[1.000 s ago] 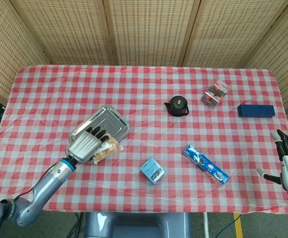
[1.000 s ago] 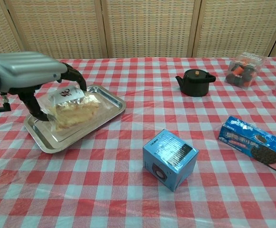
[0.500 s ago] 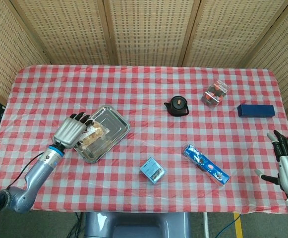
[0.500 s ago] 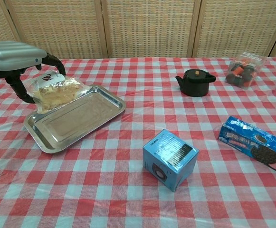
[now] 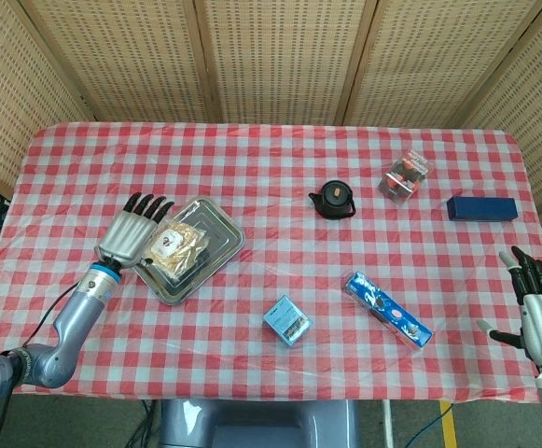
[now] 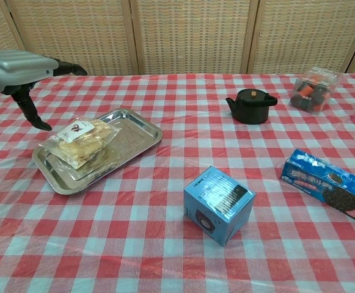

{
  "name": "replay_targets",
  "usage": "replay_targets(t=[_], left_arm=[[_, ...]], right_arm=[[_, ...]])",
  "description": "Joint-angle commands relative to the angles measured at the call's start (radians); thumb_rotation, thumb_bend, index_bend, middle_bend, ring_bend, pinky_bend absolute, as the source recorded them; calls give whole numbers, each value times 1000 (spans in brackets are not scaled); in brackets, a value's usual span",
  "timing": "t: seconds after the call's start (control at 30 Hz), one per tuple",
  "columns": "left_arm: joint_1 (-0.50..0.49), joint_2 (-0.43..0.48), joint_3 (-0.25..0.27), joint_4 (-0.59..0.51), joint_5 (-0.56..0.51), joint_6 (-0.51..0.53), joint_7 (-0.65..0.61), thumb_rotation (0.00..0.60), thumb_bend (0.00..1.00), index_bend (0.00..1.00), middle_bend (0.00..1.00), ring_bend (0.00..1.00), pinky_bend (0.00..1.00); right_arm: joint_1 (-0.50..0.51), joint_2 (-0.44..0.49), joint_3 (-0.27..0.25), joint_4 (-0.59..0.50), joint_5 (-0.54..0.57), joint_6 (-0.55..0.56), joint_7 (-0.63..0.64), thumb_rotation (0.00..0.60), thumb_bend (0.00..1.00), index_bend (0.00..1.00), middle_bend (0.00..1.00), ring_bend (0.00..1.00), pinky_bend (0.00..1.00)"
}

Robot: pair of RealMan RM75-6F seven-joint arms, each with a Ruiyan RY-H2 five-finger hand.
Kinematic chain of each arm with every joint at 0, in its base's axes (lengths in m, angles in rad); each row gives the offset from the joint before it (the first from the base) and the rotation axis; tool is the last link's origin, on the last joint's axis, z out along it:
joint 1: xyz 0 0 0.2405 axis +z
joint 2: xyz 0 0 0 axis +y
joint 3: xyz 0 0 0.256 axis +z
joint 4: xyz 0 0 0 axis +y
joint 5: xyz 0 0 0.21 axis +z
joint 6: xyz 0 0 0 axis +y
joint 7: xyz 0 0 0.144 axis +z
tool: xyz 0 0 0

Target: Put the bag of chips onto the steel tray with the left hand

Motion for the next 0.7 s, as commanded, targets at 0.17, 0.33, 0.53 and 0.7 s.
replay_targets(t=[0.17,0.33,0.53,0.7], left_arm=[[23,14,3,-15,36,23,-46,600,123,2,0,0,0],[76,33,25,-43,124,95,-102,600,123,21,0,0,0],[177,64,65,-91,216,241,-148,600,122,10,0,0,0],[296,83,115,-120,278,385,-171,600,105,0,0,0,0]], right_arm=[[1,-2,-2,-1,-1,-2,-5,600,72,0,0,0,0],[2,-4,-3,0,-1,-5,-12,600,73,0,0,0,0],[2,-6,-4,1,-1,-3,-19,600,73,0,0,0,0],[3,-9,-6,2,-5,-2,-29,600,72,0,0,0,0]])
